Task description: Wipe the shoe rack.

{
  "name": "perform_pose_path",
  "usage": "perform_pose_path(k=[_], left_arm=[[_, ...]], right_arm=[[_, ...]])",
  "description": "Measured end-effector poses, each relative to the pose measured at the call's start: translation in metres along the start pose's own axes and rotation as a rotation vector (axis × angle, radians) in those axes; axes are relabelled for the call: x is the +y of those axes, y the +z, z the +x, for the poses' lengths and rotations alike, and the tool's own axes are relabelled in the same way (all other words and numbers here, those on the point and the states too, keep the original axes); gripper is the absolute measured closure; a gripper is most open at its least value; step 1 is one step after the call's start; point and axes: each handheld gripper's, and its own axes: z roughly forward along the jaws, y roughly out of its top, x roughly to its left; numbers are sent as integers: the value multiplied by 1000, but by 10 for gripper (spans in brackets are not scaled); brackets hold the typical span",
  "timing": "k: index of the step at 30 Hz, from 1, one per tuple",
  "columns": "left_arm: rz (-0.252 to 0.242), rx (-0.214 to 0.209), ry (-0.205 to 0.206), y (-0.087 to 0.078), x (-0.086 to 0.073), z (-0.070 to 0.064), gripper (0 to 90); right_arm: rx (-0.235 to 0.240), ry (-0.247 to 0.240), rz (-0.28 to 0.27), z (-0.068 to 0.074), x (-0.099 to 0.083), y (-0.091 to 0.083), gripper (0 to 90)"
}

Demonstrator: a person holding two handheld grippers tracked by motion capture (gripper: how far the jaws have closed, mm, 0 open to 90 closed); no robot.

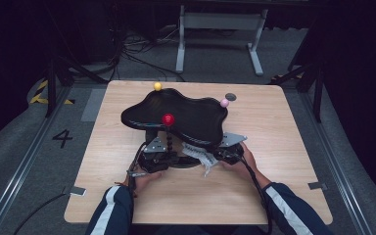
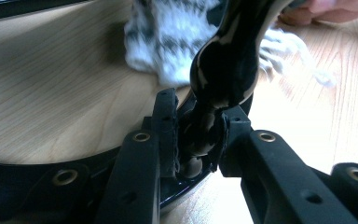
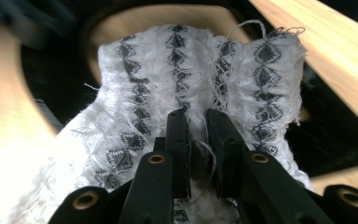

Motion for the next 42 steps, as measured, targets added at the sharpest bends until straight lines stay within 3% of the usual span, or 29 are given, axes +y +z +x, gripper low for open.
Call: perform_pose_path(k=[5, 8, 10, 14, 17, 20, 21, 25, 32, 35, 37, 40, 42], left_arm=[[-8, 4, 0, 1, 0, -1, 739], [-11, 2, 4, 1, 0, -1, 737], [-11, 3, 4, 1, 0, -1, 736], [-4, 3, 11, 0, 0, -1, 734], [2, 4, 4, 0, 0, -1, 734], [10, 6, 1, -1, 0, -2, 733], [8, 9, 1, 0, 0, -2, 729], [15, 9, 2, -1, 0, -2, 730], [9, 2, 11, 0, 1, -1, 713], [9, 4, 11, 0, 1, -1, 716], [9, 5, 11, -1, 1, -1, 716], [-8, 4, 7, 1, 0, -2, 712], [-7, 4, 8, 1, 0, -2, 712]], right_arm=[[2, -38, 5, 15, 5, 2, 797], [-14, -43, 5, 14, 5, 3, 788], [-45, -36, 2, 10, 4, 3, 788], [-162, 10, 14, -9, -4, 1, 788], [-175, 18, 18, -13, -5, -1, 789], [-169, 13, 29, -9, -3, -1, 795], [-141, -18, 34, -2, -1, -1, 794], [-110, -70, 30, 17, 5, 1, 797], [-84, -75, 13, 28, 7, 3, 795], [-88, -77, 11, 26, 6, 3, 792], [-130, -86, 22, 18, 4, 2, 792], [-166, -67, 30, 10, 1, 1, 791], [-206, -28, 41, -3, -3, -2, 789]])
